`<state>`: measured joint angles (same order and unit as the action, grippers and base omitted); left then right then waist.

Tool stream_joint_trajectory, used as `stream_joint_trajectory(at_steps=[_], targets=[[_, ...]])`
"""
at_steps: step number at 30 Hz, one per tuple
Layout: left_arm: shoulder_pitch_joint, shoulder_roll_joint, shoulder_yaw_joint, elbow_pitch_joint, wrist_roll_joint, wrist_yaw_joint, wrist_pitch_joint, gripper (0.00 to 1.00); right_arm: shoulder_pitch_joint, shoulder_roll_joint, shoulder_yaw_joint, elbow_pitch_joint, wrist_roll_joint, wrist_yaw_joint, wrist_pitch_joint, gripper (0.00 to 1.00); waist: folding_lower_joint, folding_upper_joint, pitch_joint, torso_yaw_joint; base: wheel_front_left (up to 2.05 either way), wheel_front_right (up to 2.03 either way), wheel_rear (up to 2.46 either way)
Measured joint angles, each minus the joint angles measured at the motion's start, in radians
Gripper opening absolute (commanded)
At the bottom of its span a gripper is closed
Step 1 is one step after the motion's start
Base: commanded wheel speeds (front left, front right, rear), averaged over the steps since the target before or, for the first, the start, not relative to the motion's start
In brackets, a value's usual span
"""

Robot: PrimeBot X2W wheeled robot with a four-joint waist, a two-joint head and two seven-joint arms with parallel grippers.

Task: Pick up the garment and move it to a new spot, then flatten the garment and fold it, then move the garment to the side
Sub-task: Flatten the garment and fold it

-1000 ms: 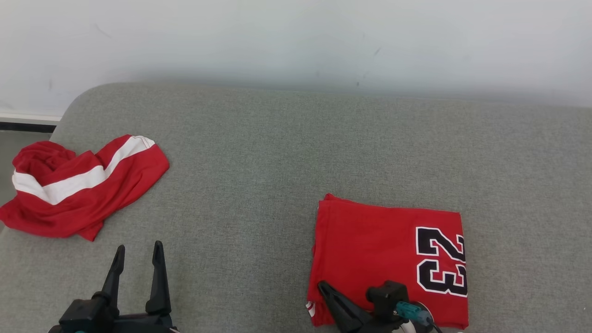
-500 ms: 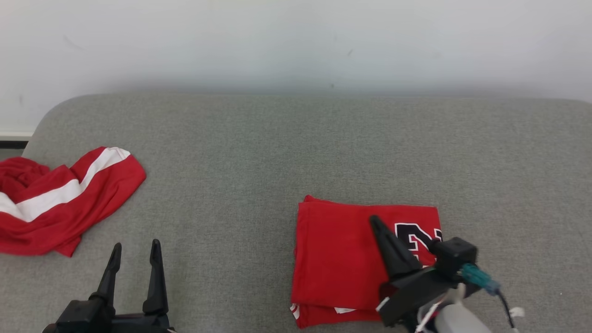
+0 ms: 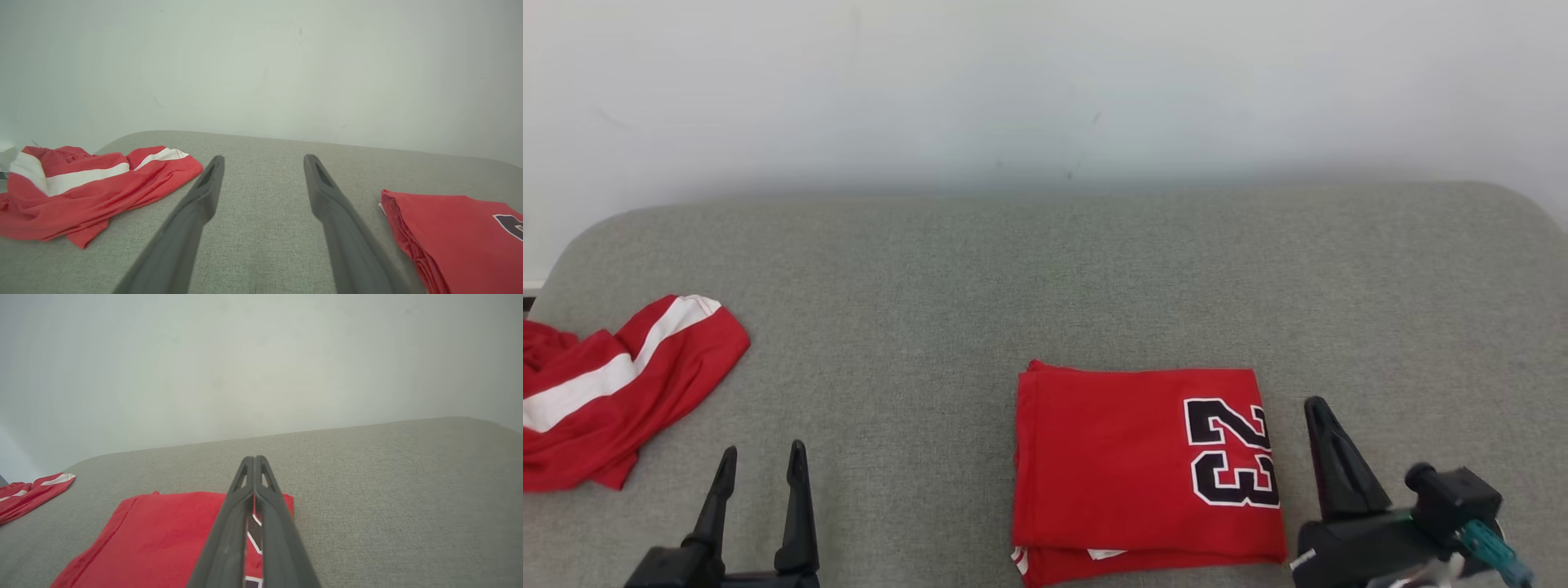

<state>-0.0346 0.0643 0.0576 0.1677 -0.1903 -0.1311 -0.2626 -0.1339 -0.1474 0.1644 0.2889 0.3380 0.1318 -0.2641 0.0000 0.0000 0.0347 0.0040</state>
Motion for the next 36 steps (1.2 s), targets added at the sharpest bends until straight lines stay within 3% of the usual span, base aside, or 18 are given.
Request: stream_joint_trajectory(at_steps=[2,3,4,5,15,36], targets=[[0.011,-0.001,0.0,-0.003,0.004,0.0,0.0,1.0,0.031,0.006,-0.024,-0.02,-0.009,0.0,0.0,0.0,0.0,0.0,-0.007,-0.006,0.0,0.0,0.0],[0.017,-0.001,-0.001,-0.004,0.005,0.0,0.0,1.0,0.046,0.009,-0.037,-0.03,-0.017,0.0,0.0,0.15,0.0,0.0,-0.012,-0.009,0.0,0.0,0.0],[0.02,-0.001,0.0,-0.006,0.006,0.0,0.0,1.0,0.06,0.01,-0.042,-0.042,-0.026,0.0,0.0,0.49,0.0,0.0,-0.016,-0.011,0.0,0.0,0.0],[0.022,-0.002,-0.001,-0.007,0.006,0.0,0.0,1.0,0.074,0.011,-0.045,-0.053,-0.035,0.0,0.0,1.0,-0.0001,0.0,-0.02,-0.014,0.0,0.0,0.0],[0.06,-0.002,0.013,-0.012,0.014,0.001,0.0,1.0,0.154,0.022,-0.072,-0.111,-0.087,0.0,0.0,1.0,-0.0001,0.0,-0.047,-0.031,0.0,0.0,0.0],[0.091,0.017,0.01,-0.019,0.007,0.007,0.0,1.0,0.173,0.062,-0.152,-0.128,-0.148,0.0,0.067,1.0,0.0,-0.0001,-0.05,-0.01,0.0,0.0,0.0]])
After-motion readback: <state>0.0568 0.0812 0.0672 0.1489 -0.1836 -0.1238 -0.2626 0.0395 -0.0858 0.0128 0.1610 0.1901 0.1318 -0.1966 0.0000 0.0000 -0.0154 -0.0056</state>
